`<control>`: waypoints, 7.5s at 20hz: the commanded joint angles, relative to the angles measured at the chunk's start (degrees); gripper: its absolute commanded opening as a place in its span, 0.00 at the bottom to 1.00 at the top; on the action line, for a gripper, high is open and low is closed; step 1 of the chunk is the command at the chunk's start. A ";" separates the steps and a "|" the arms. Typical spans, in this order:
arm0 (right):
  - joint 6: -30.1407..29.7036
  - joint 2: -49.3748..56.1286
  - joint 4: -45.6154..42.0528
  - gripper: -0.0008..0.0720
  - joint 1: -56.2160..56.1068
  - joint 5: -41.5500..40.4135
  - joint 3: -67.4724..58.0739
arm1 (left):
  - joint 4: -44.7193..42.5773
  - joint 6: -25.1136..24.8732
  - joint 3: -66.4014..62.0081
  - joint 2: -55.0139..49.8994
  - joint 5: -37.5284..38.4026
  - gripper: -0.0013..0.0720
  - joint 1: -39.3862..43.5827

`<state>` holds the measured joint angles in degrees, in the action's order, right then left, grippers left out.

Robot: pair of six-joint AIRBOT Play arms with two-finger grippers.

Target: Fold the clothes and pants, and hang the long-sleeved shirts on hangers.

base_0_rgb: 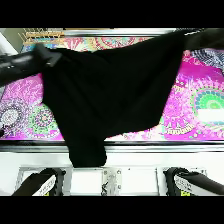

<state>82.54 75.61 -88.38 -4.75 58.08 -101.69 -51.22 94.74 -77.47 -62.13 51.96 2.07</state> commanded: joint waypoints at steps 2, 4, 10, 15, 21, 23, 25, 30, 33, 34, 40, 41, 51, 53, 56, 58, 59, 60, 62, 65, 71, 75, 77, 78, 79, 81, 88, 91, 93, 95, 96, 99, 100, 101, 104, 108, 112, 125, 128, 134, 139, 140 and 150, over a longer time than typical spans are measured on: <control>0.00 14.93 -0.11 0.87 0.02 -12.61 -0.15 | -0.39 -2.38 -9.20 -25.05 -3.30 0.88 -1.29; -0.04 15.45 -0.61 0.85 0.22 -14.69 -0.15 | 0.35 -2.10 -16.50 -31.85 0.81 0.88 -3.43; -0.20 6.05 -0.02 0.66 4.37 -1.36 3.26 | -13.60 -4.31 -10.32 -27.63 12.72 0.87 -9.42; 0.00 -9.75 3.65 0.66 4.68 0.94 26.05 | -18.08 -5.90 17.97 -16.02 12.85 0.87 -12.85; 0.00 -21.70 11.32 0.66 4.66 0.92 42.40 | -14.34 -10.51 34.16 -12.28 9.57 0.87 -15.76; 0.00 -22.16 13.38 0.66 4.66 0.87 42.84 | -8.50 -13.42 36.24 -12.35 6.73 0.87 -15.74; 0.00 -22.18 15.02 0.66 4.61 0.70 42.84 | -4.17 -14.60 37.88 -12.35 3.10 0.87 -15.74; 0.00 -22.18 15.58 0.66 4.61 0.70 42.84 | -2.75 -14.86 37.83 -14.03 1.92 0.87 -14.14; 0.00 -22.18 15.58 0.66 4.61 0.74 42.84 | -2.84 -14.86 36.06 -17.46 2.27 0.87 -9.70; 0.00 -22.18 15.56 0.66 4.61 0.74 42.84 | -2.82 -14.82 35.39 -18.36 2.25 0.87 -8.22; 1.92 -22.12 10.16 0.66 5.86 2.54 44.35 | -3.37 -14.99 34.29 -17.29 4.13 0.03 -5.31; 4.26 -22.03 10.16 0.66 7.85 2.89 46.36 | -3.30 -15.56 34.29 -15.69 4.79 0.03 -6.10; 11.80 -8.26 39.43 0.66 19.41 -16.02 69.37 | -3.15 -17.00 34.27 -8.37 5.16 0.03 -8.59; 7.02 -5.18 45.42 0.66 16.52 -19.74 69.37 | -3.10 -16.98 34.27 -9.42 5.57 0.03 -8.59; 2.73 -2.40 50.80 0.66 12.09 -25.00 69.35 | -3.10 -16.98 34.27 -11.17 6.67 0.03 -8.59; 2.69 -1.68 50.69 0.66 10.49 -26.47 69.33 | -3.08 -16.98 34.27 -12.00 6.97 0.03 -8.59; 2.64 -1.49 50.66 0.66 10.25 -26.60 69.31 | -3.08 -16.98 34.27 -12.22 6.95 0.03 -8.61; 1.51 -1.51 50.66 0.56 10.23 -26.60 69.31 | -3.13 -16.98 34.27 -12.20 6.91 0.03 -8.61; -3.13 -1.99 50.66 0.09 10.43 -25.40 68.61 | -3.21 -16.98 34.27 -11.28 6.60 0.03 -8.72; -5.35 -6.21 42.25 0.04 10.56 -21.42 62.36 | -3.17 -16.72 31.45 -5.44 7.02 0.03 -10.54; -4.09 -20.70 18.75 0.04 12.57 -9.22 29.00 | -2.64 -14.36 4.61 12.83 12.48 0.03 -16.31; -4.13 -30.16 16.96 0.04 12.52 -9.18 14.73 | -2.69 -14.36 -10.91 23.98 11.96 0.03 -16.31; -4.13 -34.84 16.72 0.04 12.52 -9.20 12.96 | -2.75 -14.34 -14.95 28.79 10.88 0.03 -16.33; -4.11 -37.22 15.76 0.04 12.52 -9.07 12.96 | -2.75 -14.23 -16.41 30.97 10.34 0.03 -16.33; -4.09 -39.10 15.02 0.04 12.52 -9.09 12.96 | -2.78 -13.64 -17.68 32.74 10.32 0.03 -16.33; -4.11 -42.18 14.25 0.04 12.52 -9.07 12.96 | -2.80 -11.47 -19.93 35.17 10.43 0.03 -16.33; -2.75 -46.53 11.50 0.04 12.52 -5.90 12.94 | -2.64 -6.45 -27.63 32.63 13.88 0.03 -16.33; -1.03 -44.48 11.19 0.04 12.52 -1.95 12.94 | -2.64 -2.69 -28.46 26.91 18.53 0.03 -16.33; 0.87 -40.54 11.23 0.04 12.52 0.94 12.94 | -2.71 -2.12 -28.44 20.20 24.57 0.03 -16.33; 1.95 -34.29 12.59 0.04 12.46 4.00 12.94 | -2.64 -2.12 -27.85 12.31 27.80 0.03 -15.85; 1.99 -30.38 13.09 0.04 12.44 5.53 12.94 | -2.86 -2.32 -26.47 8.57 27.43 0.03 -14.69; 3.02 -16.02 12.90 0.04 11.91 9.94 12.94 | -6.93 -2.38 -19.56 -3.87 22.43 0.03 -10.38; 3.04 -11.23 12.94 0.04 11.89 10.38 12.94 | -7.91 -2.45 -17.38 -8.00 20.44 0.03 -9.07; 3.04 -6.05 12.85 0.04 11.45 10.19 12.90 | -7.63 -3.15 -15.26 -12.57 17.88 0.03 -7.89; 2.95 8.04 12.87 0.04 10.27 7.85 11.21 | -7.45 -5.84 -12.87 -24.63 9.55 0.03 -4.96; 3.02 20.46 13.20 0.04 7.78 -5.90 8.68 | -7.17 -5.84 -16.57 -36.44 1.16 0.03 -3.48; 4.15 23.54 13.55 0.04 6.40 -13.25 8.55 | -7.37 -5.84 -25.09 -44.02 2.97 0.03 -3.26; 4.07 13.81 11.54 0.04 5.14 -7.93 34.12 | -10.43 -13.38 9.92 -30.05 -1.01 0.03 -6.21; 4.09 13.81 12.70 0.05 4.37 -8.31 36.33 | -10.03 -13.20 13.00 -30.10 -2.54 0.03 -5.70; 4.07 6.08 15.80 0.80 6.38 -6.40 35.58 | -10.82 -9.86 9.16 -24.24 0.87 0.80 -7.65; 4.13 -9.55 12.50 0.80 15.74 8.50 43.01 | -10.43 -9.64 21.24 -9.35 3.10 0.80 -9.27; 5.44 -12.68 12.50 0.80 17.49 10.16 46.38 | -10.29 -9.66 24.55 -7.08 3.52 0.80 -8.74; 14.93 -28.00 31.01 0.80 22.73 1.92 78.68 | -10.19 -7.69 41.09 5.03 1.40 0.80 1.31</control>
<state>97.32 49.45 -65.98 17.50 65.01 -30.48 -61.47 86.54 -39.11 -59.35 54.11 1.23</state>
